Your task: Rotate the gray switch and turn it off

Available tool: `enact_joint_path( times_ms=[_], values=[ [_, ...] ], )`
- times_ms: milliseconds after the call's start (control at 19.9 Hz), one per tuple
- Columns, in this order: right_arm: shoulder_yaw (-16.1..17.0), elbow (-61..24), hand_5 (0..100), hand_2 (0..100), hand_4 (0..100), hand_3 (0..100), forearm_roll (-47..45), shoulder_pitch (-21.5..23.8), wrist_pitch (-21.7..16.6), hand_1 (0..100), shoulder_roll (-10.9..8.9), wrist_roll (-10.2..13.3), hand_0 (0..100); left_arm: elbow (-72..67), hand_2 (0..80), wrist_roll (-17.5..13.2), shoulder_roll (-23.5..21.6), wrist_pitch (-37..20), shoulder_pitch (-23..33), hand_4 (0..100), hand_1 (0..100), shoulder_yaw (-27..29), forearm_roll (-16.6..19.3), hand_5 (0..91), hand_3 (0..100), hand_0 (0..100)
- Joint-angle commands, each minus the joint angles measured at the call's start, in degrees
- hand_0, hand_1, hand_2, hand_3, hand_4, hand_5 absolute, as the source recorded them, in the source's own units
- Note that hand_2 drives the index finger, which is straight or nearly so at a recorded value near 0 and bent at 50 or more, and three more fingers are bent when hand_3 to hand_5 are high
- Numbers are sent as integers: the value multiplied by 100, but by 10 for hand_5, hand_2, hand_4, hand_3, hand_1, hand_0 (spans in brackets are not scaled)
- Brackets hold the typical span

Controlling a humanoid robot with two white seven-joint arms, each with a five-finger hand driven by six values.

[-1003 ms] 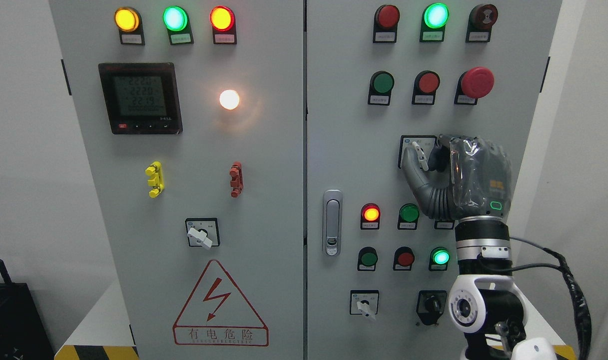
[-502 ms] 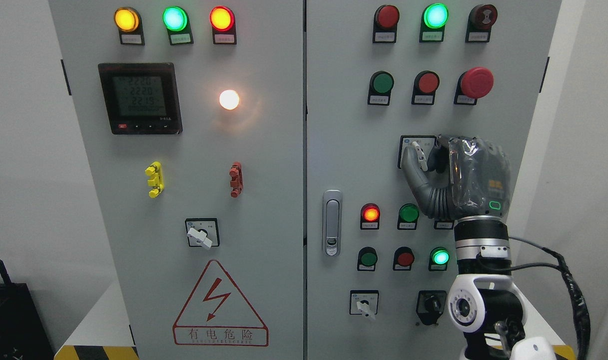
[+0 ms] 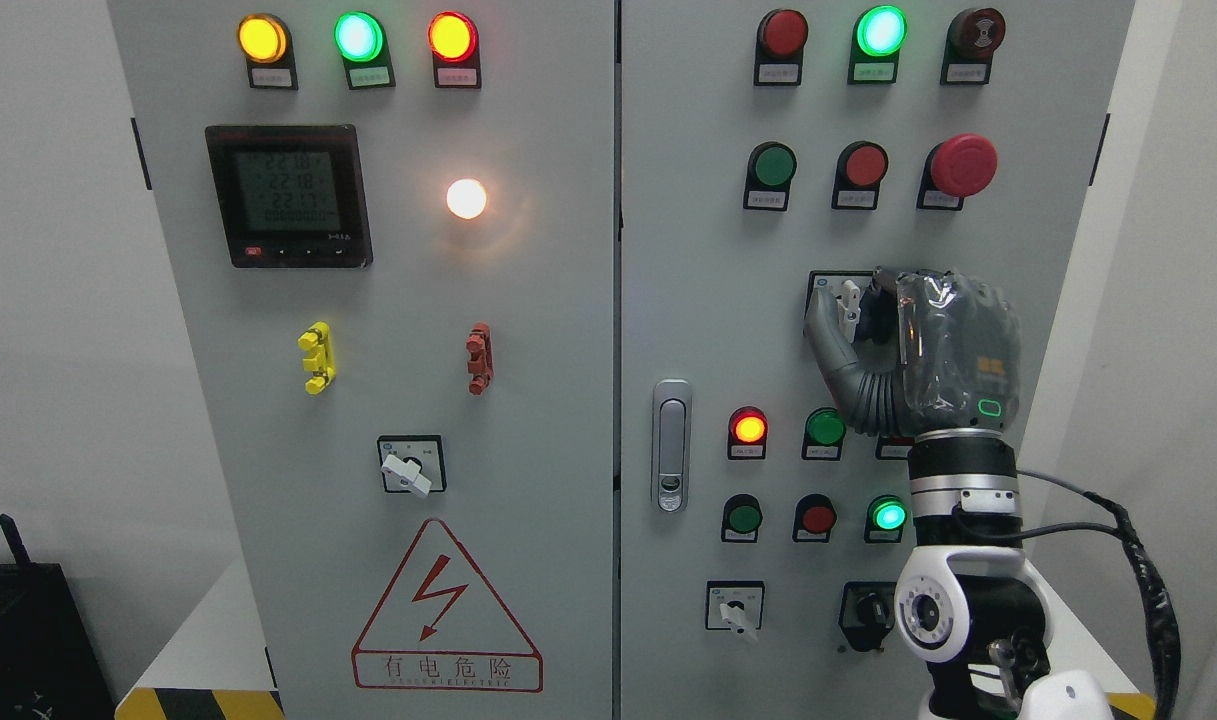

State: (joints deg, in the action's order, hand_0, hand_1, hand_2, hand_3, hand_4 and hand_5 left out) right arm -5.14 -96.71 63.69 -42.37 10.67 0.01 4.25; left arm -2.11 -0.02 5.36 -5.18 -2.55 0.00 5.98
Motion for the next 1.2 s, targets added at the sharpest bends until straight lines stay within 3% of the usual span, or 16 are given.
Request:
enact_joint_path(
  times_ms=[0, 351, 1154],
  values=[
    [-5, 3, 925, 789, 825, 900, 3, -8, 6, 213, -27, 14, 562, 0, 0, 2, 0, -1, 0, 0, 389, 185, 0, 0, 0, 120],
    [-5, 3, 926, 787, 827, 901, 12, -8, -3, 232, -36, 14, 589, 0, 0, 2, 0, -1, 0, 0, 389, 185, 0, 0, 0, 120],
    [22, -84, 926, 784, 824, 893, 21, 1, -30, 267, -124, 23, 550, 0, 0, 2, 0, -1, 0, 0, 389, 185, 0, 0, 0, 120]
  ],
)
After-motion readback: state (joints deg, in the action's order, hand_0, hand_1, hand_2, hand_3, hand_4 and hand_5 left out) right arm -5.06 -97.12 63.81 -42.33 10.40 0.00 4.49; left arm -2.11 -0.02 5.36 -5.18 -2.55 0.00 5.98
